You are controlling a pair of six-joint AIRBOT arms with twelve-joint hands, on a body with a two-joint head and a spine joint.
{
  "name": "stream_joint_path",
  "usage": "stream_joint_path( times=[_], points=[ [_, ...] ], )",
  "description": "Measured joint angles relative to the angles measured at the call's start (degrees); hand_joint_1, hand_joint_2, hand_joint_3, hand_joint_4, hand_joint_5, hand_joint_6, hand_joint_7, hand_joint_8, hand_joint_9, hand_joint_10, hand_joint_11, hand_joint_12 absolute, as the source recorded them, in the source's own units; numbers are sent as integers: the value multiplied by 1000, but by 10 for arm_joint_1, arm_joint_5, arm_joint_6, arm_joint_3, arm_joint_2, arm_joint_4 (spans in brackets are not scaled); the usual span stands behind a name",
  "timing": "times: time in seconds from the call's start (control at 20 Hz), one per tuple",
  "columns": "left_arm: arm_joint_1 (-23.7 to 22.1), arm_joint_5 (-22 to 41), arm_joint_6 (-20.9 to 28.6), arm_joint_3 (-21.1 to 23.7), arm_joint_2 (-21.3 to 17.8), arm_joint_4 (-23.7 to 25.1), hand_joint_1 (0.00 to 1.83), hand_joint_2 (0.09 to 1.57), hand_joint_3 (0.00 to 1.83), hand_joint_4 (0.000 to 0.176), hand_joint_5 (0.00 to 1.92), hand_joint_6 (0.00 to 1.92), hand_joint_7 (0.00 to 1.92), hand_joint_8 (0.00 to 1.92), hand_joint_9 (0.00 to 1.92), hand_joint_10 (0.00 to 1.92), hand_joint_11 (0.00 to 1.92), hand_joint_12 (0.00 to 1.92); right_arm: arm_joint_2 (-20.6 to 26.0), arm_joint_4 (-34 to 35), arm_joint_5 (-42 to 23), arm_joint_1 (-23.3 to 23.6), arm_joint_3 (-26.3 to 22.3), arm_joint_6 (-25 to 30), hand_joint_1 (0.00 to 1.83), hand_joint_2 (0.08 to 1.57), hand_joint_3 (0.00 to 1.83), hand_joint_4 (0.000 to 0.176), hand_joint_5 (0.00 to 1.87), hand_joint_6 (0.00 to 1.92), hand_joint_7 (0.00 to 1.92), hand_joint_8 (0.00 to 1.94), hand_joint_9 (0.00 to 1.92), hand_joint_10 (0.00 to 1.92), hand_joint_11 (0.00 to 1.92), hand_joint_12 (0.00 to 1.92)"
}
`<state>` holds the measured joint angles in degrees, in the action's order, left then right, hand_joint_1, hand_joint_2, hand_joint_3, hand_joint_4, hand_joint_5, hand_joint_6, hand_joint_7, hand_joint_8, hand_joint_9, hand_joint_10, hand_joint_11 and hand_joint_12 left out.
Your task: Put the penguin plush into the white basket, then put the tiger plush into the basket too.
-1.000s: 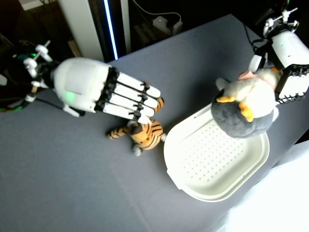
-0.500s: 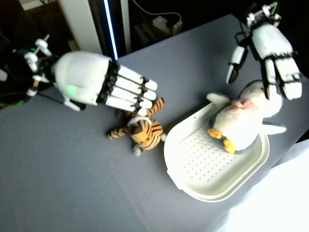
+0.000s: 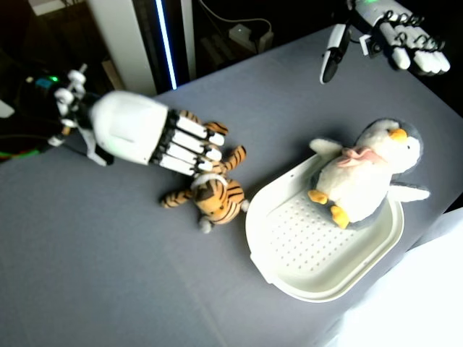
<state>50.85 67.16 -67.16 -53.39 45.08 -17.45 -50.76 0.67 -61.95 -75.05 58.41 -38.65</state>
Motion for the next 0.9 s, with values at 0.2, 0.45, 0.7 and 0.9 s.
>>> stream_joint_path(
  times=[0.2, 0.45, 0.7, 0.9],
  points=[
    [8, 9, 15, 3, -4, -1, 794, 783, 0, 176, 0, 0, 0, 0, 0, 0, 0, 0, -17, -4, 40, 25, 17, -6, 1354, 1231, 5, 0, 754, 884, 556, 1316, 682, 1499, 772, 1674],
    [23, 26, 23, 6, -5, -6, 800, 807, 0, 176, 0, 0, 0, 0, 0, 0, 0, 0, 5, -5, 15, 38, 11, 1, 1629, 1234, 0, 0, 643, 1805, 542, 1561, 575, 1681, 697, 1698],
    [27, 45, 27, 7, -7, -4, 822, 778, 0, 166, 0, 0, 0, 0, 0, 0, 0, 0, 26, 33, -162, 101, 7, -30, 1183, 1265, 2, 0, 754, 1270, 696, 1606, 723, 1680, 675, 1793],
    [28, 45, 28, 7, -7, -7, 809, 748, 0, 174, 0, 0, 0, 0, 0, 0, 0, 0, -39, 54, -101, 232, 84, -64, 1345, 1234, 0, 0, 834, 1085, 628, 1540, 712, 1537, 676, 1613]
  ],
)
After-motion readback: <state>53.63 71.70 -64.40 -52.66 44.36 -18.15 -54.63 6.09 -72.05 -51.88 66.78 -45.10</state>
